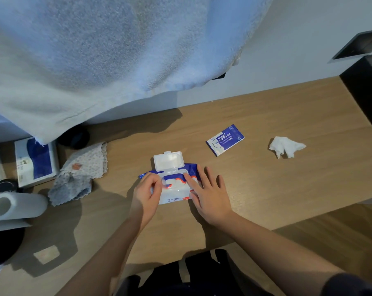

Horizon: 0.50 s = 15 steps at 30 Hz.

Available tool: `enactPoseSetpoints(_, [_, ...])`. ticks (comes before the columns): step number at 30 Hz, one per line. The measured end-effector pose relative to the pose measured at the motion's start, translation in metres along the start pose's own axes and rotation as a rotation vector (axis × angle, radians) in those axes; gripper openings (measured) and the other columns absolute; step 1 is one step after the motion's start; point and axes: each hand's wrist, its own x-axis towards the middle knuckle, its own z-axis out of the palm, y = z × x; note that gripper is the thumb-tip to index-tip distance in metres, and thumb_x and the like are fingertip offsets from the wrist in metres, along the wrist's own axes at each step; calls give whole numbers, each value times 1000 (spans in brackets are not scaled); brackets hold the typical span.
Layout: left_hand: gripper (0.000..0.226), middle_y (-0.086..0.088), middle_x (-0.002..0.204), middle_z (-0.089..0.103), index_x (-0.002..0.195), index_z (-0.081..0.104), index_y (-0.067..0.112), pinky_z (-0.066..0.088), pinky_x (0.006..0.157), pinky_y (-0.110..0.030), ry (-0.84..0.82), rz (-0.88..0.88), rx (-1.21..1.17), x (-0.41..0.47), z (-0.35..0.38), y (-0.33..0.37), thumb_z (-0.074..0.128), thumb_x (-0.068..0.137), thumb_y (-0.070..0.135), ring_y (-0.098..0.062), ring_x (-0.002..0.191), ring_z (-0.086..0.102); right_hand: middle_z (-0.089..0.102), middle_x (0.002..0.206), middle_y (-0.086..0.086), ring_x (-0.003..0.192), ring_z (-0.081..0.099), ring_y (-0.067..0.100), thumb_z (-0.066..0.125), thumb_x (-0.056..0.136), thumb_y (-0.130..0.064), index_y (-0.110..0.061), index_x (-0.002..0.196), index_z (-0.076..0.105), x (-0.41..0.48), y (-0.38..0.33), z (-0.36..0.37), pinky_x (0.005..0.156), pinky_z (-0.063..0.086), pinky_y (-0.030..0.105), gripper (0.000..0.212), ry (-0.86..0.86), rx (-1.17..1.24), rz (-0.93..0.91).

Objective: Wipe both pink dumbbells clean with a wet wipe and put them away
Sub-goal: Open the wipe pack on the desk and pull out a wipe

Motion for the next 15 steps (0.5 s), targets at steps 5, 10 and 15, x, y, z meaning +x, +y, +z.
enactPoseSetpoints(5, [21,4,82,58,75,54,7,37,69,-10,11,84,80,-6,-2,-8,48,94,12,-4,82,53,-5,166,1,153,-6,30,36,101,-52,-45,153,-7,-3,-5,-5,120,5,55,67,-31,-21,-6])
enactPoseSetpoints(10, [26,6,93,60,82,63,9,36,82,-8,-13,212,229,-7,-9,-11,45,93,24,-4,92,52,31,159,4,149,22,29,53,94,-47,-31,143,43,3,-17,-10,117,17,56,53,162,83,-100])
enactPoseSetpoints(15, [15,9,86,62,80,61,12,37,71,-8,9,138,238,-11,-18,-11,59,92,4,-3,84,54,64,103,1,99,61,22,74,84,-25,-19,92,73,27,-32,-12,82,44,35,10,379,179,-175])
